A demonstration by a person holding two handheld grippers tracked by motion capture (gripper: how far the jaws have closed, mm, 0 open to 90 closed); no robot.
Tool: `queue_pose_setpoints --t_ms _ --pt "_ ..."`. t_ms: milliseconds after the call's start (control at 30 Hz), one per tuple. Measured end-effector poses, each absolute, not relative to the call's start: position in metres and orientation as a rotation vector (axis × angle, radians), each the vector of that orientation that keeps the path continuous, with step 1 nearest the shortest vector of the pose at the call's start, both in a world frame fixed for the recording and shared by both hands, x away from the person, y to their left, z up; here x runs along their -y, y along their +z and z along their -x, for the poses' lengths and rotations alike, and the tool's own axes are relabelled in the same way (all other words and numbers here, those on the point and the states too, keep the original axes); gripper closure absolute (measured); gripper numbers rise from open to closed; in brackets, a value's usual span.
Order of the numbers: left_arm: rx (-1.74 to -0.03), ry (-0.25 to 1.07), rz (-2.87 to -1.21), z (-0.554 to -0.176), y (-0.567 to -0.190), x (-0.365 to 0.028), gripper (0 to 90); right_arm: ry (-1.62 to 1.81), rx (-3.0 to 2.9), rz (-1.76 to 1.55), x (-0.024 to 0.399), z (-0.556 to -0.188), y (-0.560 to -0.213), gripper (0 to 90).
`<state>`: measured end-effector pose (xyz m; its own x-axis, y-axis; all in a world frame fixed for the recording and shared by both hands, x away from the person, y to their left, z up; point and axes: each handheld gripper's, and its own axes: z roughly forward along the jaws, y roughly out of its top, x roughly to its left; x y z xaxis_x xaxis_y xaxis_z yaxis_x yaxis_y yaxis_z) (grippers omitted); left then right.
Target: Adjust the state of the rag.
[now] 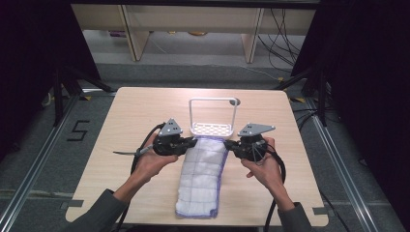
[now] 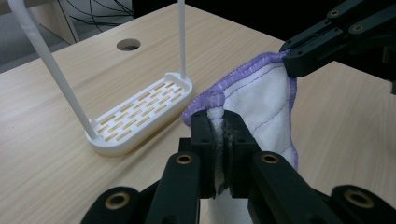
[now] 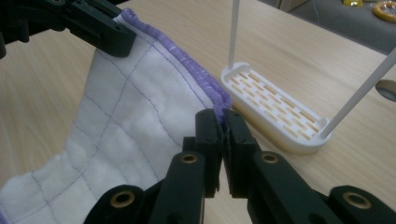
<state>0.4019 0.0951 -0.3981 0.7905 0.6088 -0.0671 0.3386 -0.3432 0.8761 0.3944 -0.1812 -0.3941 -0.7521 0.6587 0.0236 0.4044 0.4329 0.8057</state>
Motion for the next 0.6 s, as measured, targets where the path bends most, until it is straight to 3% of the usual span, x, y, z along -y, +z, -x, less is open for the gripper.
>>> queue_pose_setpoints --t_ms 300,600 --pt "-0.672 0.321 -1.908 -0.390 -0.355 -0.094 84.1 1.258 -2.339 -0.854 0.187 -0.385 -0.343 86.2" --pt "-0.702 0.325 -1.858 -0.414 -0.327 -0.089 84.3 1.251 -2.260 -0.846 0.189 -0.402 -0.297 86.3"
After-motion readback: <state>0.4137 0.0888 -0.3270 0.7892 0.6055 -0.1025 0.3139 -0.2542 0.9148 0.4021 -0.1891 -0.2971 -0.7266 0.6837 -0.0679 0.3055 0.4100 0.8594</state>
